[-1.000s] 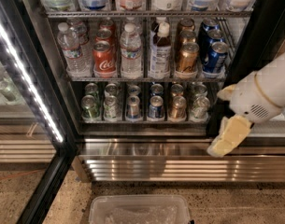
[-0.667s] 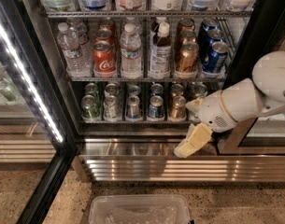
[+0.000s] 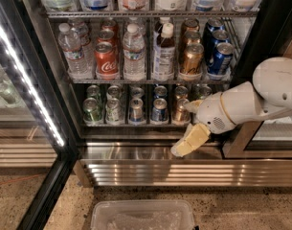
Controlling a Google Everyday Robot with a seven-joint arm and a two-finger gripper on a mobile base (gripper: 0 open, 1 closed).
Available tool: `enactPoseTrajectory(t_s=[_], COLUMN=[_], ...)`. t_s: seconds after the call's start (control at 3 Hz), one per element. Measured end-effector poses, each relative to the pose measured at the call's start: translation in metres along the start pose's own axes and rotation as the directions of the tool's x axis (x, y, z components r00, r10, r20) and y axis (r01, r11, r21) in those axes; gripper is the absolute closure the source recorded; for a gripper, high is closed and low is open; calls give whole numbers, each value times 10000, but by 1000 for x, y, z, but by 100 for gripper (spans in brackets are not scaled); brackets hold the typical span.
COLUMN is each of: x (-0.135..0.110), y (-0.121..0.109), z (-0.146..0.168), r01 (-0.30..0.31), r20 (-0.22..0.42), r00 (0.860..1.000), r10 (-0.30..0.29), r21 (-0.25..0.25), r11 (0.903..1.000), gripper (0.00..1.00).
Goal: Pick green can from bottom shelf of fridge
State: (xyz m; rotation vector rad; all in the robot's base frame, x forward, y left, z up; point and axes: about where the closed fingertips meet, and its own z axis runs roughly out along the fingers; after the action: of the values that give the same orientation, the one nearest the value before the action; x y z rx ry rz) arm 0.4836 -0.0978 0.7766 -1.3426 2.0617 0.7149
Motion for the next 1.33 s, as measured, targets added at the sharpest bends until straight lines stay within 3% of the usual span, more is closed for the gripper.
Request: enactPoseTrajectory(t_s=[0.33, 0.67, 1.0, 1.33], x=[7, 6, -3, -12], y=[-1, -7, -19, -35], z=[24, 85, 141, 181], r01=[-421, -849, -864, -652], r20=[552, 1711, 2682, 2780], r00=[9976, 9812, 9584, 9562], r10=[422, 897, 980, 921], r21=[-25, -352, -547, -1047], r11=[9991, 9958, 9948, 9924], gripper=[0, 0, 0, 0])
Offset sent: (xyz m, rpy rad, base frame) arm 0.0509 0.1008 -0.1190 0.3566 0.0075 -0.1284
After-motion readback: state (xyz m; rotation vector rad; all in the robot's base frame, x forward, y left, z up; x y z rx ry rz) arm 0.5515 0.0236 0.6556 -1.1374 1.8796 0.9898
